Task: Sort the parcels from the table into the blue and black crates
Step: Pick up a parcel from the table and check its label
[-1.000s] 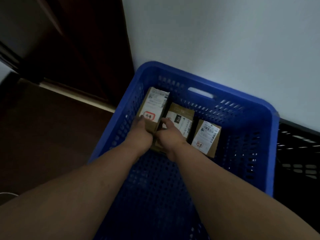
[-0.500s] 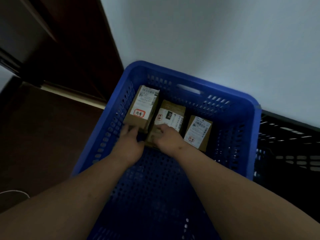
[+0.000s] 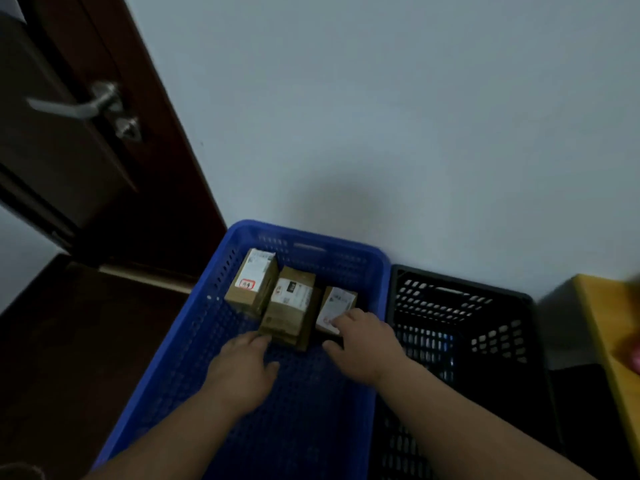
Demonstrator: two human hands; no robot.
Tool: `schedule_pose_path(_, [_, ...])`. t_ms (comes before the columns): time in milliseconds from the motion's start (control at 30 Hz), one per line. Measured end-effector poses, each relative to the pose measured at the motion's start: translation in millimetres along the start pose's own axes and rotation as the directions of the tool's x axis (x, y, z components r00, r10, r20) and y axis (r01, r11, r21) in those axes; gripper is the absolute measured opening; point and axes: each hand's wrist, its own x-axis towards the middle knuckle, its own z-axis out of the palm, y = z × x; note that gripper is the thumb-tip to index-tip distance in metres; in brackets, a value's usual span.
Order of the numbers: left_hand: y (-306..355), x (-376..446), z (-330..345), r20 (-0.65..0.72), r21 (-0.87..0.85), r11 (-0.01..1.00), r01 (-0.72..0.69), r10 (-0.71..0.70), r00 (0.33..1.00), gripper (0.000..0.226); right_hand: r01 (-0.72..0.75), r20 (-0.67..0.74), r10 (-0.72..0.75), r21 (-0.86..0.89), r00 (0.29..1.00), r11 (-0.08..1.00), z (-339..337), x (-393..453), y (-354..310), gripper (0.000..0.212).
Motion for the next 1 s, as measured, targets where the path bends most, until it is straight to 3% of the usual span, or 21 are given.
schedule_pose_path(233, [67, -73, -4, -0.089, 0.190, 0.952, -0.239, 0.259, 0.962, 0.060, -0.236, -0.180, 0.231, -0.009, 0.956, 0.972, -7, -155, 51, 0.060])
schedule_pose_path(500, [137, -158, 48, -0.035, 0.177, 0.893, -0.413, 0.425, 0.904, 0.067, -0.461, -0.156, 0.464, 0.057, 0.872, 0.885, 19, -315, 109, 0.058])
schedule_pose_path(667, [201, -188, 73, -0.079, 0.192, 0.854, -0.485, 0.505, 0.859, 0.064, -0.558, -0.181, 0.575, 0.140, 0.798, 0.818, 29, -392, 162, 0.057])
schedule_pose_path(1000, [402, -251, 149, -0.072, 0.112, 0.793, -0.598, 0.607, 0.791, 0.051, -0.654, -0.145, 0.700, 0.264, 0.700, 0.709, 24, -532, 319, 0.054])
